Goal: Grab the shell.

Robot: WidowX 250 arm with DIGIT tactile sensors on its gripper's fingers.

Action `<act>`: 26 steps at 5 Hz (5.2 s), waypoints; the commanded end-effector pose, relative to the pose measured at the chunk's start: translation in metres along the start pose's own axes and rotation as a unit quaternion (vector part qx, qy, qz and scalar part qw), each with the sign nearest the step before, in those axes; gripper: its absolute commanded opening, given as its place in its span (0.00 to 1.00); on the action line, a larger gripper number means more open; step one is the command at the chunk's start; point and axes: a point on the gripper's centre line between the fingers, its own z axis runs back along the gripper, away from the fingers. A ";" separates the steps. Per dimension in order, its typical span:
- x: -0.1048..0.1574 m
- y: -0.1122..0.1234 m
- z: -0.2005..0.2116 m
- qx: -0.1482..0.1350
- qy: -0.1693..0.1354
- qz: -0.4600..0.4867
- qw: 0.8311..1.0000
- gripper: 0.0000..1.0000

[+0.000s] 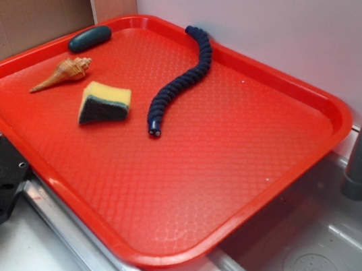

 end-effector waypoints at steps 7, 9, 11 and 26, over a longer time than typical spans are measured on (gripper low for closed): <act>0.065 0.124 -0.207 0.015 0.032 -0.092 0.995 1.00; 0.053 0.116 -0.229 0.047 0.055 -0.111 0.991 0.00; 0.049 0.116 -0.171 0.076 0.010 -0.094 0.993 0.00; 0.087 0.028 -0.050 0.083 -0.006 0.003 0.996 0.00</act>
